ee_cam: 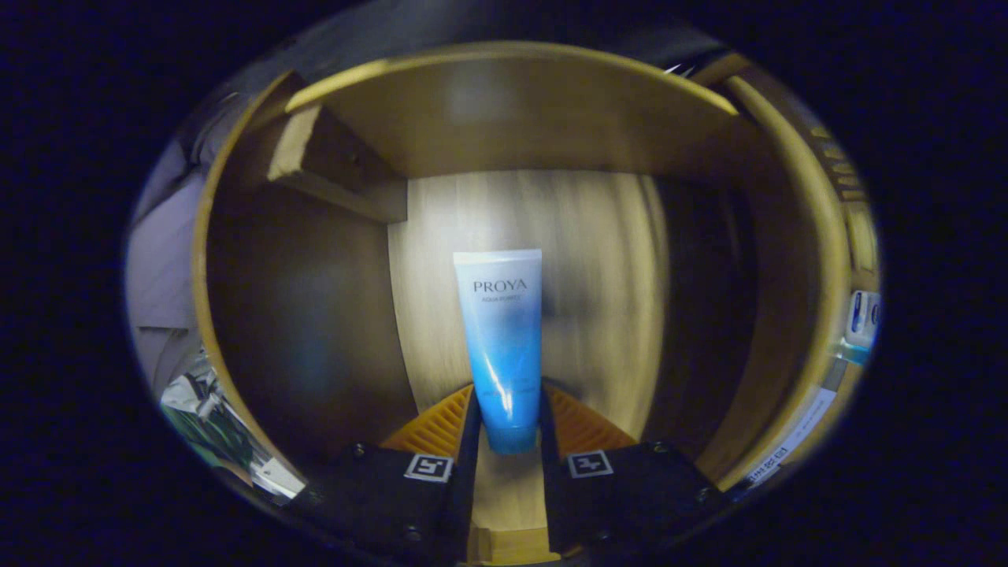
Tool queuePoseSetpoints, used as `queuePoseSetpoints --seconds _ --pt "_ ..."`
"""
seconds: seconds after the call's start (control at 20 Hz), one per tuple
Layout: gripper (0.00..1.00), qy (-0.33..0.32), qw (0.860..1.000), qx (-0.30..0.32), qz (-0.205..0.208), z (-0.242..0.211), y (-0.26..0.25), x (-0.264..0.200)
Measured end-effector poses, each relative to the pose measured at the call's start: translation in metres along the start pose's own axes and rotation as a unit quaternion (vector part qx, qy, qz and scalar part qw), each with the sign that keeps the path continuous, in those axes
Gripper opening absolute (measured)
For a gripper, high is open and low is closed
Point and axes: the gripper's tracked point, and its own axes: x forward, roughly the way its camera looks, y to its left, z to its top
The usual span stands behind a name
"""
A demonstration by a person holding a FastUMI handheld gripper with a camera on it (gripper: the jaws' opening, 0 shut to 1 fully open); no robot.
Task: Pull open the drawer, take out the items inside it, and place them on the countertop above the cabinet.
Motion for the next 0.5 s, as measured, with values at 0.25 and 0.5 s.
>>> queuePoseSetpoints --seconds 0.25,0.5 --pt "0.38 -0.034 0.998 0.035 -0.044 -0.012 -0.005 -0.04" --pt "0.38 -0.086 0.987 0.09 -0.098 -0.028 -0.007 -0.081"
